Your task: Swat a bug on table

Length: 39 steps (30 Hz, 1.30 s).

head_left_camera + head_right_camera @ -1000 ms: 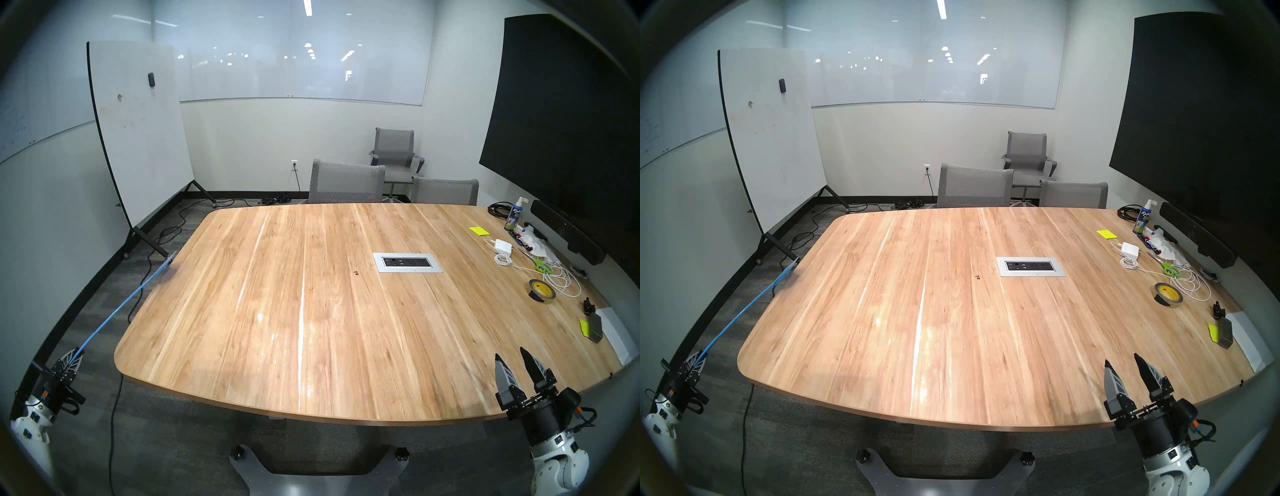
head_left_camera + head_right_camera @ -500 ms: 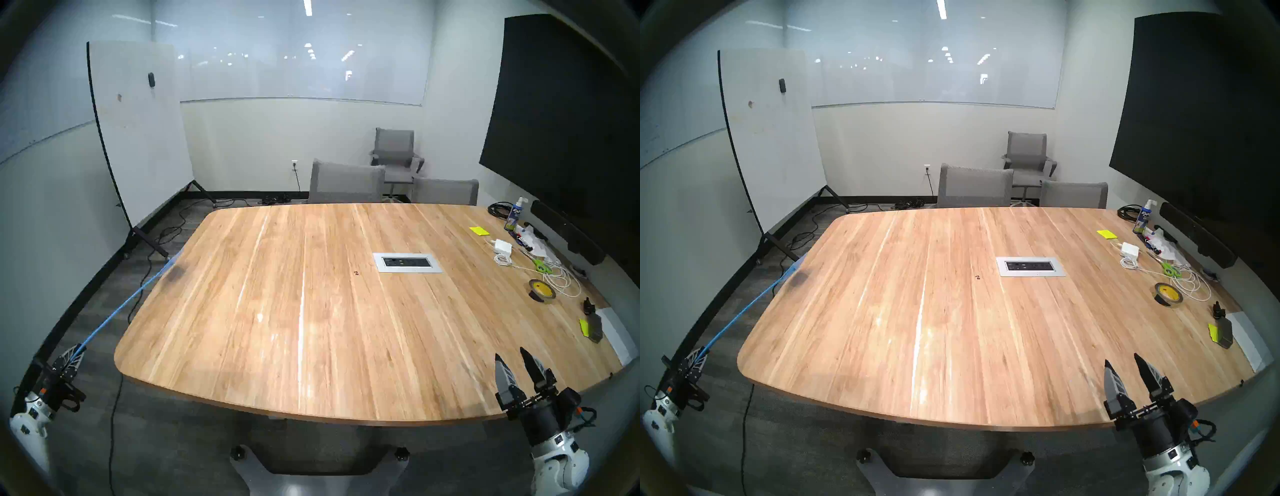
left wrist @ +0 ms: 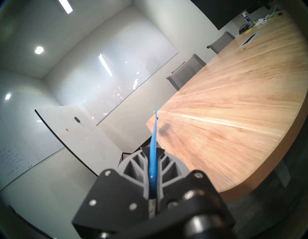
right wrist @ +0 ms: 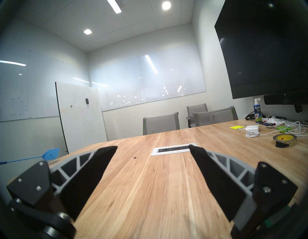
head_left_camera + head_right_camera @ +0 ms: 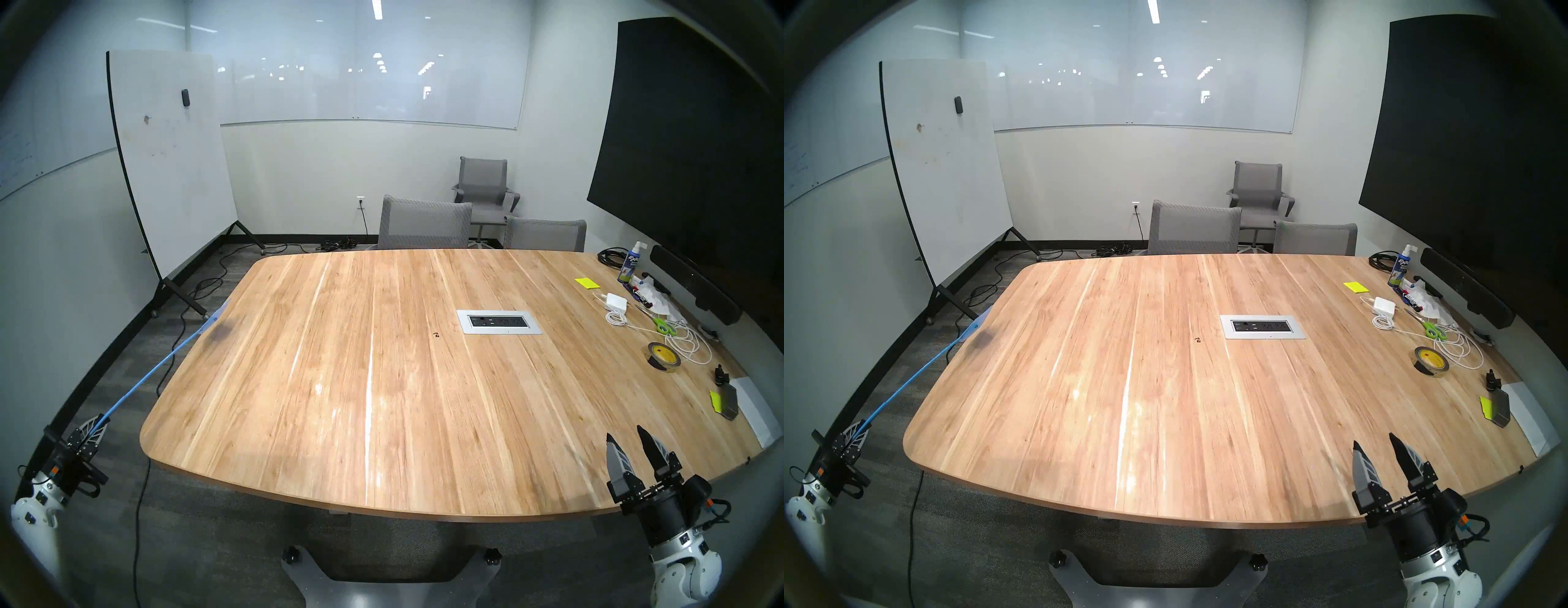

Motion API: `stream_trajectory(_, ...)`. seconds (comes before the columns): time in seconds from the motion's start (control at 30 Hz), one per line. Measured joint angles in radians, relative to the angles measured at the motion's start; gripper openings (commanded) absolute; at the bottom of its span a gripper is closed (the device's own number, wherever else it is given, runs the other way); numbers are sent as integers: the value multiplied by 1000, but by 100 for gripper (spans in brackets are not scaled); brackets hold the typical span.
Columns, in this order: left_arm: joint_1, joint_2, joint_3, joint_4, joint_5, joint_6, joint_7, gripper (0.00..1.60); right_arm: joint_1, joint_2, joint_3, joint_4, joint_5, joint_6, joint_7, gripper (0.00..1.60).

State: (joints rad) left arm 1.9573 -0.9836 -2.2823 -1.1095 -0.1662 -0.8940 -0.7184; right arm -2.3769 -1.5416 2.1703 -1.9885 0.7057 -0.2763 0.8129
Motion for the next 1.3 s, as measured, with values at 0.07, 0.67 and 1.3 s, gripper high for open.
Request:
stream_trajectory(0.07,-31,15,32,-9,14,26,11,0,0,0,0,0,0,0,0,160)
stream_trajectory(0.67,-231,85,184,-52,69,161,109,0,3,-1,1,1,-1,0,3,160)
stream_trajectory(1.3,-337,93,209,-145,124,153,163,0,3,-3,2,0,-2,1,4,160)
